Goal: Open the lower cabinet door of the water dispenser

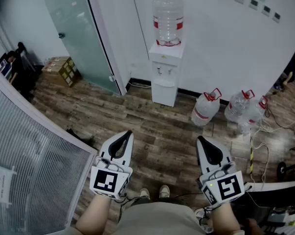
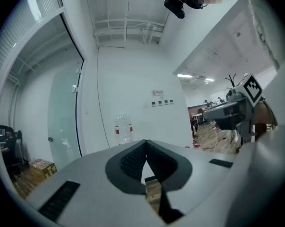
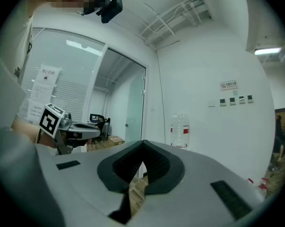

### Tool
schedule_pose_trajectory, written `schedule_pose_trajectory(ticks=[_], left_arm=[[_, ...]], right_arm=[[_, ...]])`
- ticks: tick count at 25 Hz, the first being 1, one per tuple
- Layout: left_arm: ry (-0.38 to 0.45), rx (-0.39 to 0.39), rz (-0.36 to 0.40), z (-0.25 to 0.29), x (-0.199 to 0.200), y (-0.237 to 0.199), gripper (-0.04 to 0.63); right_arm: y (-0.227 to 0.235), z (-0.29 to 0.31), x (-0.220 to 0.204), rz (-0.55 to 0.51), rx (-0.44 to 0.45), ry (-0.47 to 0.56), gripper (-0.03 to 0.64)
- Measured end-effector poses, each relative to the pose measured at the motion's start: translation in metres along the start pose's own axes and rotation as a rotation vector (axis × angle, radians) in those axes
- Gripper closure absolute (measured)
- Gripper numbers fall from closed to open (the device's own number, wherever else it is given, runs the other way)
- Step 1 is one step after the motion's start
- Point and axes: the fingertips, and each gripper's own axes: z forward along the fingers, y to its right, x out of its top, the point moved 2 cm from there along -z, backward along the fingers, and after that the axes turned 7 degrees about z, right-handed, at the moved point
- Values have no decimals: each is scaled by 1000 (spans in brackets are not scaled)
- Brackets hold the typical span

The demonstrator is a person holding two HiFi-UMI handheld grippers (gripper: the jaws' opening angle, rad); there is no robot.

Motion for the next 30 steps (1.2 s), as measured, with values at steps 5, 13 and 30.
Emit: schedule_pose_trajectory(ticks=[5,13,30], left_arm=[[-7,2,-1,3,-2,-3,591],[-15,-4,1,14,-3,-1,591],[-6,-17,22,60,2,23,591]], right_arm=[[2,4,-1,18,4,2,611],[15,7,-5,54,-14,5,611],[72,15,-24,65,2,16,611]])
